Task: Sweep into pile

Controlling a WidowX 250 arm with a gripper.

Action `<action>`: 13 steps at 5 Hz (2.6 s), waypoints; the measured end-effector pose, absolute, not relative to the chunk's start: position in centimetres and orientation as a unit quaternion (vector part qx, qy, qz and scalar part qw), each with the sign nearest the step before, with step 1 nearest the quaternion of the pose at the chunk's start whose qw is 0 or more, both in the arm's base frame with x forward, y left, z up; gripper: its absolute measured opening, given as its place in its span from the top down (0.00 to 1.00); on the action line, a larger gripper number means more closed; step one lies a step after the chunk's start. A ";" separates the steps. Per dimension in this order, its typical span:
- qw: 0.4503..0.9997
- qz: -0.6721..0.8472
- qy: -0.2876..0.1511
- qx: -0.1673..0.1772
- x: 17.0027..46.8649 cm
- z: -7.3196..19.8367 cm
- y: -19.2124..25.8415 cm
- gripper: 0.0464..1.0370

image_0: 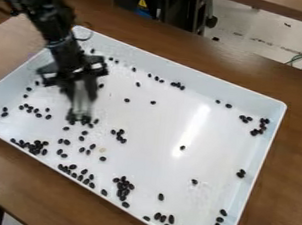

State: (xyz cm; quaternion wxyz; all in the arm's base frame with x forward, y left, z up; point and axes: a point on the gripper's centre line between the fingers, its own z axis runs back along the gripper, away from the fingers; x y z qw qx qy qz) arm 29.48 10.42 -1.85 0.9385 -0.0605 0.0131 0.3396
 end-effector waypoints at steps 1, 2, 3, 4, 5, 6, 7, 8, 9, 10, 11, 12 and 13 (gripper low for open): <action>0.932 0.359 0.009 -0.051 27.4 -1.5 11.5 0.68; 0.923 0.381 0.012 -0.049 25.0 -1.0 12.9 0.68; 0.926 0.375 0.012 -0.050 24.8 -0.6 12.5 0.68; 0.936 0.347 0.016 -0.061 25.6 0.5 10.4 0.68; 0.953 0.290 -0.025 -0.079 29.1 2.5 5.9 0.68; 0.967 0.236 -0.051 -0.077 30.5 3.9 0.4 0.68; 0.973 0.197 -0.066 -0.101 31.1 4.3 -4.1 0.68; 0.975 0.167 -0.057 -0.138 31.6 3.5 -8.6 0.68; 0.969 0.164 -0.045 -0.178 32.1 1.7 -13.7 0.68; 0.969 0.157 -0.043 -0.187 32.6 0.5 -17.3 0.68; 0.971 0.146 -0.046 -0.184 32.5 0.2 -17.1 0.68; 0.975 0.147 -0.040 -0.161 31.5 -0.4 -13.5 0.68; 0.971 0.184 -0.036 -0.150 30.7 -0.5 -8.0 0.68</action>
